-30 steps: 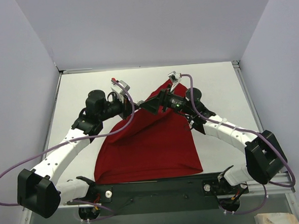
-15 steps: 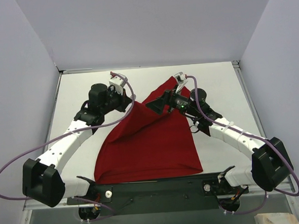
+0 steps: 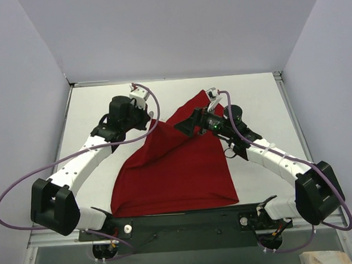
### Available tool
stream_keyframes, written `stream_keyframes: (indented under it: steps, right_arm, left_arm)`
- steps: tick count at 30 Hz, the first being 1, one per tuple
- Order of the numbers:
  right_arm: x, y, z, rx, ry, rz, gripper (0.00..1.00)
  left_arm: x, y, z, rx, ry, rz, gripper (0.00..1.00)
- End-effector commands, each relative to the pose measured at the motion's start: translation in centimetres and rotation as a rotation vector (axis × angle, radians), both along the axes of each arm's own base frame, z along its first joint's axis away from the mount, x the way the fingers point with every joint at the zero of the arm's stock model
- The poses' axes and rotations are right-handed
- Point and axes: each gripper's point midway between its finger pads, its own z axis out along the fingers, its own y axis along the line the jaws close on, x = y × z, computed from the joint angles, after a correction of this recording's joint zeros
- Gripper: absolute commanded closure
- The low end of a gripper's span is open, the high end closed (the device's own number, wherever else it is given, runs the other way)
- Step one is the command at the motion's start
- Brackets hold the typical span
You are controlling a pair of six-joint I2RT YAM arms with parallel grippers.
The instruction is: Pin the brooch onto the clothing
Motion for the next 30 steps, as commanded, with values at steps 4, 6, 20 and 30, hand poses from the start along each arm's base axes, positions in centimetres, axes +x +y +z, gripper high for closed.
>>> stream_keyframes:
  steps: [4,6,20,30]
  right_arm:
    - [0.2,2.0,3.1,0.051,-0.137,0.137,0.0]
    - [-0.1,2.6,3.1,0.05,-0.153,0.19,0.0]
    - [-0.9,4.2,5.4,0.081,-0.25,0.324,0.09]
    - [-2.2,4.9,6.5,0.13,-0.259,0.393,0.35]
  left_arm:
    - [-0.9,-2.2,4.2,-0.091,-0.117,-0.151,1.0]
    - [-1.6,-2.5,4.5,-0.112,-0.13,-0.187,1.0]
    - [-7.1,-5.0,8.9,-0.328,-0.256,-0.51,1.0]
    - [-8.4,-5.7,9.5,-0.388,-0.249,-0.581,1.0]
